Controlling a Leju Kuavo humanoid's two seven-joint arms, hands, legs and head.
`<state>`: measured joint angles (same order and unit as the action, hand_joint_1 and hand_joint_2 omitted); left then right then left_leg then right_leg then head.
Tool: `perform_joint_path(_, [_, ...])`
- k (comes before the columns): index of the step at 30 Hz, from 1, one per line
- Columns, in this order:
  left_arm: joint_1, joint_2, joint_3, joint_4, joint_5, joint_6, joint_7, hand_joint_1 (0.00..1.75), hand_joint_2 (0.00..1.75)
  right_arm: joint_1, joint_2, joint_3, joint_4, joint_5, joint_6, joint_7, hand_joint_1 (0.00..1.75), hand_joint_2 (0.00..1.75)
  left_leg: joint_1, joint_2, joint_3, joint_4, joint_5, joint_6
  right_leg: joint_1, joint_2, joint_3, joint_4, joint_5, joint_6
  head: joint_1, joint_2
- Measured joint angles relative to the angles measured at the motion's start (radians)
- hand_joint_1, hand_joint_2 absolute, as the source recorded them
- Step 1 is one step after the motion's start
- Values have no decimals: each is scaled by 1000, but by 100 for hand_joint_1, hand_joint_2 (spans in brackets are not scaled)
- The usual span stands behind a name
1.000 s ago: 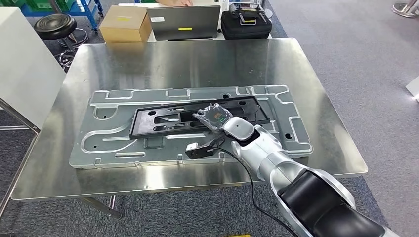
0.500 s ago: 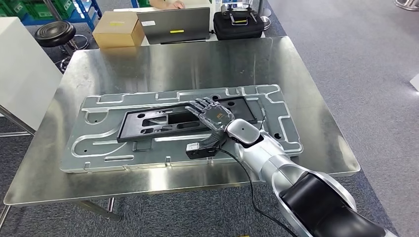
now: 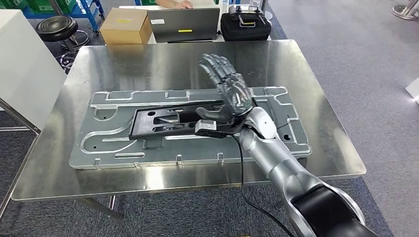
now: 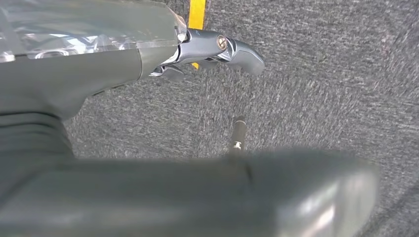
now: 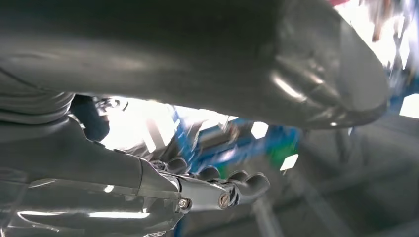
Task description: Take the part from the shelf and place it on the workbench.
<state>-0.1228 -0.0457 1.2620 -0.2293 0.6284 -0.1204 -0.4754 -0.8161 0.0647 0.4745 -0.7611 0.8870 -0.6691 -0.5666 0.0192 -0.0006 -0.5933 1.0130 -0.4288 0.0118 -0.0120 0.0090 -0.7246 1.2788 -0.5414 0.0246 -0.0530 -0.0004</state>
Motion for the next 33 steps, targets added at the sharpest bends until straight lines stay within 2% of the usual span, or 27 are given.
perform_joint_path(2, [4, -1, 0, 0, 0, -7, -4, 0, 0, 65, -36, -52, -157, -38, -8, -3, 0, 0, 0, -3, 0, 4, -3, -3, -1, -3, 61, -130, 65, -5, 0, 0])
perform_joint_path(3, [5, -1, 0, 0, 0, -11, -8, 0, 0, 103, -53, -88, -245, -57, -15, -7, 0, 0, -2, -5, 0, 6, -6, -7, 2, -4, 91, -192, 87, -9, 0, 0])
perform_joint_path(4, [6, -1, 1, 0, 0, -15, -12, 0, 0, 148, -70, -132, -338, -78, -22, -14, 0, 0, -4, -6, 0, 7, -8, -11, 4, -5, 110, -233, 98, -13, 0, 0])
perform_joint_path(7, [13, -3, 3, 0, 0, -21, -24, 0, 0, 303, -117, -295, -573, -145, -33, -45, 0, 0, -6, -9, 4, 5, -12, -25, 9, -7, 121, -255, 97, -24, 0, 0])
perform_joint_path(9, [19, -5, 8, 0, 0, -22, -27, 0, 0, 410, -148, -419, -677, -203, -33, -81, 0, 0, -6, -7, 0, 26, -35, -33, 5, -11, 131, -265, 101, -35, 0, 0])
perform_joint_path(10, [22, -6, 11, 0, 0, -22, -27, 0, 0, 468, -163, -485, -722, -236, -32, -99, 0, 0, -5, -6, -12, 63, -63, -37, 2, -13, 135, -270, 103, -40, 0, 0])
perform_joint_path(12, [26, -7, 18, 0, 0, -22, -24, 0, 0, 568, -184, -598, -775, -285, -27, -112, 0, 0, -4, -4, -58, 184, -133, -41, 4, -14, 136, -270, 104, -44, 0, 0])
perform_joint_path(13, [28, -7, 21, 0, 0, -22, -22, 0, 0, 614, -190, -647, -791, -301, -23, -113, 0, 0, -4, -4, -80, 241, -158, -43, 5, -14, 134, -269, 103, -45, 0, 0])
perform_joint_path(14, [29, -8, 23, 0, 0, -22, -21, 0, 0, 652, -194, -690, -804, -310, -21, -113, 0, 0, -4, -4, -89, 271, -166, -43, 6, -12, 132, -267, 103, -45, 0, 0])
perform_joint_path(15, [29, -9, 24, 0, 0, -22, -20, 0, 0, 681, -198, -724, -816, -316, -19, -113, 0, 0, -4, -4, -82, 266, -156, -41, 6, -9, 129, -264, 103, -45, 0, 0])
perform_joint_path(16, [29, -9, 25, 0, 0, -22, -19, 0, 0, 707, -200, -753, -825, -318, -19, -113, 0, 0, -5, -4, -53, 220, -130, -37, 7, -5, 128, -262, 103, -45, 0, 0])
perform_joint_path(18, [23, -9, 26, 0, 0, -22, -14, 0, 0, 761, -203, -806, -835, -321, -20, -113, 0, 0, -9, -4, 23, 85, -81, -24, 9, -2, 128, -257, 103, -42, 0, 0])
perform_joint_path(19, [20, -10, 26, 0, 0, -22, -12, 0, 0, 793, -201, -836, -834, -320, -18, -113, 0, 0, -12, -4, 50, 34, -66, -18, 11, -3, 129, -255, 103, -37, 0, 0])
perform_joint_path(20, [19, -10, 26, 0, 0, -22, -10, 0, 0, 824, -197, -866, -829, -317, -16, -113, 0, 0, -15, -5, 61, 10, -62, -14, 11, -4, 129, -254, 104, -32, 0, 0])
perform_joint_path(23, [22, -11, 27, 0, 0, -22, -7, 0, 0, 885, -179, -943, -790, -306, -11, -113, 0, 0, -17, -4, 59, -4, -48, 0, 8, -3, 128, -257, 111, -14, 0, 0])
perform_joint_path(24, [21, -11, 27, 0, 0, -22, -7, 0, 0, 896, -172, -961, -768, -302, -6, -113, 0, 0, -15, -1, 57, -11, -39, 6, 7, -3, 125, -250, 100, -8, 0, 0])
perform_joint_path(25, [20, -11, 27, 0, 0, -22, -7, 0, 0, 904, -165, -976, -736, -294, -1, -113, 0, 0, -13, 2, 53, -17, -28, 11, 6, -2, 114, -224, 73, -2, 0, 0])
perform_joint_path(26, [18, -12, 27, 0, 0, -24, -8, 0, 0, 908, -158, -991, -694, -287, 5, -113, 0, 0, -11, 5, 45, -20, -18, 15, 4, -2, 98, -181, 31, 2, 0, 0])
perform_joint_path(28, [17, -12, 27, 0, 0, -28, -9, 0, 0, 911, -138, -1023, -581, -277, 14, -113, 0, 0, -12, 8, 23, -19, -3, 19, 0, -3, 63, -61, -56, 9, 0, 0])
perform_joint_path(29, [19, -12, 27, 0, 0, -30, -9, 0, 0, 912, -128, -1037, -520, -276, 17, -113, 0, 0, -12, 8, 11, -18, 4, 19, -3, -3, 58, -20, -75, 12, 0, 0])
perform_joint_path(30, [20, -12, 28, 0, 0, -32, -8, 0, 0, 910, -121, -1049, -459, -274, 19, -113, 0, 0, -12, 8, 0, -15, 11, 17, -5, -4, 68, -7, -73, 14, 0, 0])
perform_joint_path(31, [21, -12, 29, 0, 0, -33, -5, 0, 0, 904, -117, -1060, -397, -274, 25, -113, 0, 0, -12, 9, -11, -12, 17, 13, -7, -4, 96, -31, -52, 15, 0, 0])
perform_joint_path(32, [22, -12, 30, 0, 0, -33, -2, 0, 0, 893, -115, -1071, -330, -277, 34, -113, 0, 0, -11, 10, -21, -7, 22, 9, -9, -4, 141, -87, -26, 17, 0, 0])
perform_joint_path(33, [20, -13, 31, 0, 0, -34, 2, 0, 0, 879, -114, -1084, -257, -279, 45, -113, 0, 0, -11, 11, -29, -3, 28, 4, -11, -3, 191, -160, -11, 17, 0, 0])
